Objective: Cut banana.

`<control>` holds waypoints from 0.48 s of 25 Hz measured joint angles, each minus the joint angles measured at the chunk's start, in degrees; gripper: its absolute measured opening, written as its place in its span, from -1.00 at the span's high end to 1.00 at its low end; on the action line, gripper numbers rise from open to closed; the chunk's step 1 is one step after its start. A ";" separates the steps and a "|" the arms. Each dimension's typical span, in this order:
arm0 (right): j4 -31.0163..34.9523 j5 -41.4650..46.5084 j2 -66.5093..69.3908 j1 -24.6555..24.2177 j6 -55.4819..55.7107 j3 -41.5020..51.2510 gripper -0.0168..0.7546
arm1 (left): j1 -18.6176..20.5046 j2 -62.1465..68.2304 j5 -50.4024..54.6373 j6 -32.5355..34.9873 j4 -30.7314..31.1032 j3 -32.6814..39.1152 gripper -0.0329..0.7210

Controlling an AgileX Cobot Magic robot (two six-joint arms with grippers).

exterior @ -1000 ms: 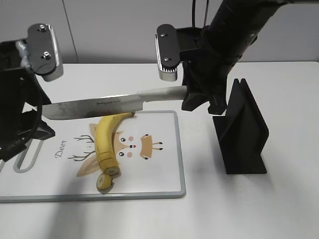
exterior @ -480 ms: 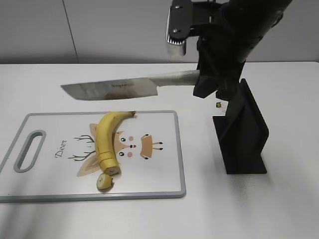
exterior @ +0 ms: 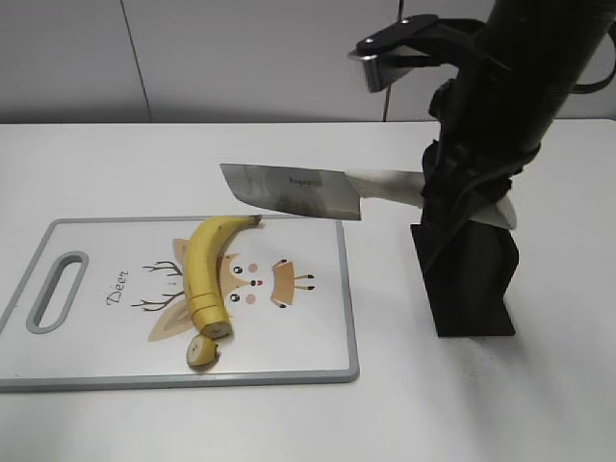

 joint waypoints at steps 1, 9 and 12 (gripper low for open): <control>0.30 0.00 -0.92 0.00 1.34 0.97 0.54 | 0.00 -1.36 0.11 -0.40 0.00 1.50 -0.65; 0.38 -9.15 -11.81 0.00 15.90 7.90 0.54 | 0.00 -16.63 0.13 -2.97 0.74 12.83 -0.65; -1.10 -10.12 -14.49 0.00 21.73 9.83 0.54 | 0.00 -22.43 0.13 -3.25 0.74 16.08 -0.65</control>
